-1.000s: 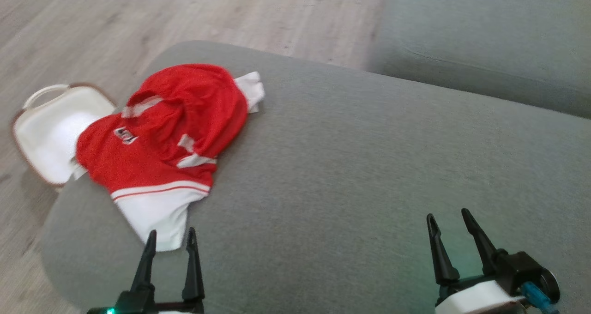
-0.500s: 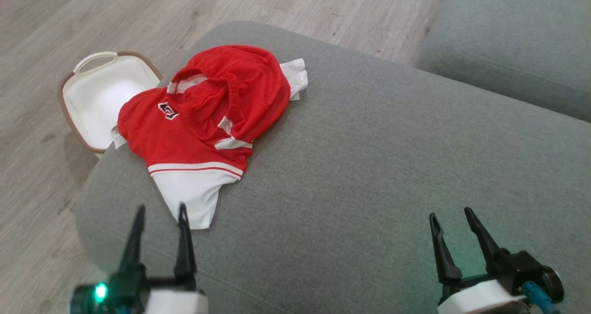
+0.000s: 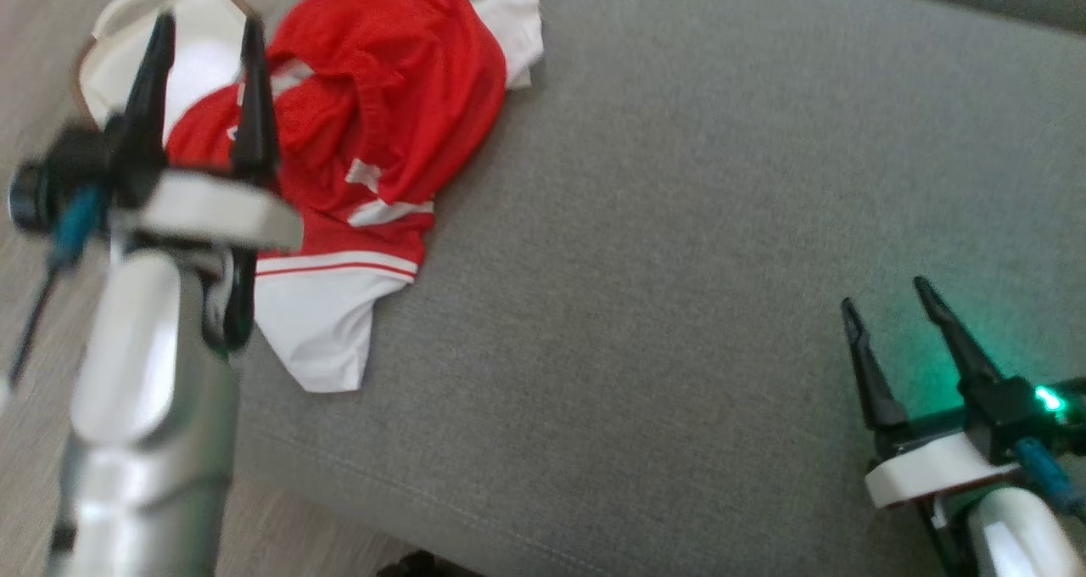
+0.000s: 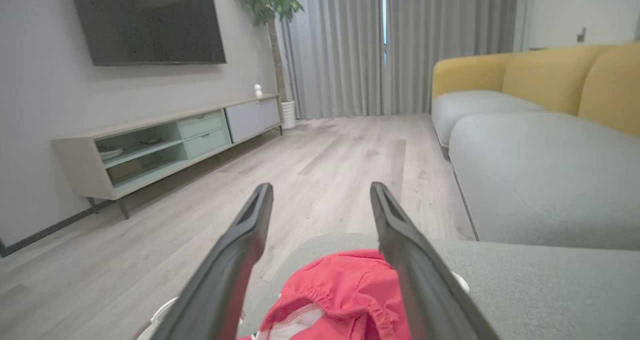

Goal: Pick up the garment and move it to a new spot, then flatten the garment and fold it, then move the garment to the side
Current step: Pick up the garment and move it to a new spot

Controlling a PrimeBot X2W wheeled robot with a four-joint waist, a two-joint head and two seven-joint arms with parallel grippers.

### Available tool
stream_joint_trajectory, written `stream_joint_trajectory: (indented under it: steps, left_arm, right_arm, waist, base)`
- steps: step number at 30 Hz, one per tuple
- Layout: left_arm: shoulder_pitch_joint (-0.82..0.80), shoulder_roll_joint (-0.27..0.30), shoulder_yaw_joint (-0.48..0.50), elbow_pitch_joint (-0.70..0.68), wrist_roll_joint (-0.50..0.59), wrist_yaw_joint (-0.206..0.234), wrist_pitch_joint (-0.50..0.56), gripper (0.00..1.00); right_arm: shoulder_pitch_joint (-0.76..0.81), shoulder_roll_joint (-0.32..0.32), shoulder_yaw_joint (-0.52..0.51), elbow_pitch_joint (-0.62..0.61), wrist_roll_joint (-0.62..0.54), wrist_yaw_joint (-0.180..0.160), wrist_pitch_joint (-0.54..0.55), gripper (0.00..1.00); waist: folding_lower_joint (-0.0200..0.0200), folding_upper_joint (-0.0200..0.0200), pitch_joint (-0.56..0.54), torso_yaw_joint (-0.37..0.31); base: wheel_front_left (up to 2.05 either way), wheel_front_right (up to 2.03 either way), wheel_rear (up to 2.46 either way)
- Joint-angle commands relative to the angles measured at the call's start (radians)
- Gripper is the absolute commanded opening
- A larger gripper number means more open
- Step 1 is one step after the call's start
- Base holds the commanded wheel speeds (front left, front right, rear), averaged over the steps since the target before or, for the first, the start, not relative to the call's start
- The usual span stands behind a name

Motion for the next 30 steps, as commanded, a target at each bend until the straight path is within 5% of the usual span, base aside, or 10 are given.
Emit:
stream_joint_trajectory:
  steps: [1,8,15,16,17,24,30]
  left_arm:
    - [-0.09,0.051,0.009,0.033,-0.007,-0.014,0.058,1.0]
    - [-0.224,0.074,-0.058,0.29,-0.016,-0.037,0.247,1.0]
    - [-0.21,0.071,-0.116,0.409,-0.051,-0.048,0.253,1.0]
    - [-0.212,0.076,-0.126,0.424,-0.053,-0.049,0.24,0.89]
    - [-0.216,0.081,-0.133,0.435,-0.053,-0.05,0.219,0.0]
    - [-0.267,0.118,-0.182,0.435,-0.033,-0.051,0.051,0.0]
    - [-0.3,0.189,-0.238,0.322,-0.021,-0.051,0.029,0.0]
  right_arm:
    - [-0.031,-0.036,0.023,-0.034,-0.011,-0.001,-0.011,1.0]
    - [-0.058,-0.101,0.026,-0.056,-0.011,-0.001,-0.011,1.0]
    - [-0.062,-0.115,0.019,-0.068,-0.01,-0.001,-0.011,1.0]
    - [-0.063,-0.115,0.018,-0.069,-0.01,-0.001,-0.011,1.0]
    - [-0.065,-0.114,0.019,-0.068,-0.011,-0.001,-0.011,1.0]
    - [-0.074,-0.062,0.03,-0.038,0.0,-0.001,-0.011,1.0]
    - [-0.077,0.021,0.056,-0.014,0.016,-0.001,-0.011,1.0]
  waist:
    - [-0.0004,0.0,0.096,-0.028]
    - [-0.0004,0.0,0.17,-0.06]
    - [-0.0004,0.0,0.191,-0.071]
    - [-0.0004,0.0,0.193,-0.072]
    - [-0.0004,0.0,0.194,-0.074]
    - [-0.0004,0.0,0.12,-0.106]
    - [-0.0004,0.0,0.008,-0.2]
  base:
    - [0.0,0.0,0.0]
    - [0.0,0.0,0.0]
    - [0.0,0.0,0.0]
    - [0.0,0.0,0.0]
    - [0.0,0.0,0.0]
    - [0.0,0.0,0.0]
    - [0.0,0.0,0.0]
